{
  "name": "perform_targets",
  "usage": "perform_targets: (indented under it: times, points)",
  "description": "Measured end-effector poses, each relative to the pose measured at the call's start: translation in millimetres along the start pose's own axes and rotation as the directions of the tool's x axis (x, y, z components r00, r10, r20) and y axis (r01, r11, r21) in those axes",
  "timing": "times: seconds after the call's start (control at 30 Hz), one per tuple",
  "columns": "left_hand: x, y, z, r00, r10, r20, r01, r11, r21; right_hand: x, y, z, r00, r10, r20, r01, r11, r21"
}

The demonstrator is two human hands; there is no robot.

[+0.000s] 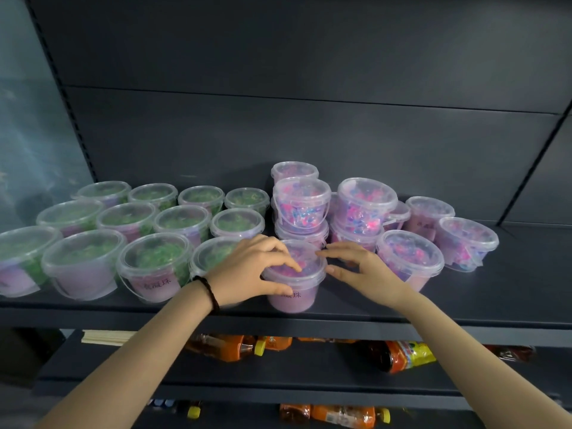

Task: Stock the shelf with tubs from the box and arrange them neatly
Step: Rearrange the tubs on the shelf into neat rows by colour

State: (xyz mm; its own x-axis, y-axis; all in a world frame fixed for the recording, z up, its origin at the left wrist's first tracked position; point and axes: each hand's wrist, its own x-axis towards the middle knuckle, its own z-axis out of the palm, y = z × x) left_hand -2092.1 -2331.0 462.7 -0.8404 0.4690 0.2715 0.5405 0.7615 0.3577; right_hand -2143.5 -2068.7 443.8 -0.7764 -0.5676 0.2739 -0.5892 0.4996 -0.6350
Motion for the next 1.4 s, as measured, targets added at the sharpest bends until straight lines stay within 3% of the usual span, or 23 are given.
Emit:
perform_targets:
  times: [0.17,0.3,0.4,0.47,0.57,0.73,0.87,1.13,1.2,1.27,1.33,1.4]
  points:
    - [5.6,5.6,-2.2,0.996,-0.079,0.049,0.076,0.995,0.068,-12.1,9.8,-9.6,0.951,-0.098,-0.294,0.028,0.972,-0.234]
    - [10.1,4.4,-1.3,0.994,-0.1,0.032,0.095,0.986,0.135,-30.4,27.0,-35.3,0.847,-0.049,-0.529,-0.23,0.863,-0.449]
    - [12.5,3.9,0.7,0.993,-0.118,0.027,0.112,0.978,0.173,-46.9,36.2,-50.7,0.835,0.233,-0.499,-0.471,0.771,-0.428]
    - [12.6,4.0,1.9,0.993,-0.117,0.019,0.112,0.979,0.173,-56.3,41.4,-59.1,0.845,0.276,-0.458,-0.476,0.777,-0.412]
    - [12.2,4.0,3.3,0.994,-0.108,0.001,0.107,0.979,0.171,-63.6,41.7,-72.8,0.884,0.266,-0.386,-0.431,0.785,-0.445]
    - [12.3,6.0,3.9,0.994,-0.11,0.004,0.107,0.975,0.193,-67.0,29.0,-78.9,0.963,0.197,-0.183,-0.247,0.918,-0.311]
    - [12.3,6.1,3.6,0.993,-0.118,0.007,0.115,0.977,0.182,-62.1,19.2,-60.6,0.983,0.07,-0.167,-0.112,0.96,-0.258]
    - [11.4,4.1,2.8,0.989,-0.137,0.046,0.128,0.978,0.165,-52.3,4.9,-41.1,0.995,0.033,-0.099,-0.055,0.973,-0.223]
    - [12.5,4.2,1.1,0.988,-0.146,0.047,0.138,0.98,0.144,-47.7,3.9,-44.9,0.991,0.035,-0.126,-0.061,0.975,-0.213]
    - [15.2,5.4,0.2,0.986,-0.163,0.014,0.161,0.981,0.112,-36.5,3.3,-51.1,0.965,0.046,-0.258,-0.087,0.985,-0.149]
    - [19.5,7.5,1.4,0.984,-0.179,-0.008,0.179,0.98,0.09,-17.0,7.6,-56.5,0.893,0.121,-0.433,-0.161,0.985,-0.056]
    - [24.4,9.8,5.4,0.982,-0.187,-0.005,0.187,0.979,0.084,6.8,10.2,-59.8,0.825,0.229,-0.516,-0.253,0.967,0.024]
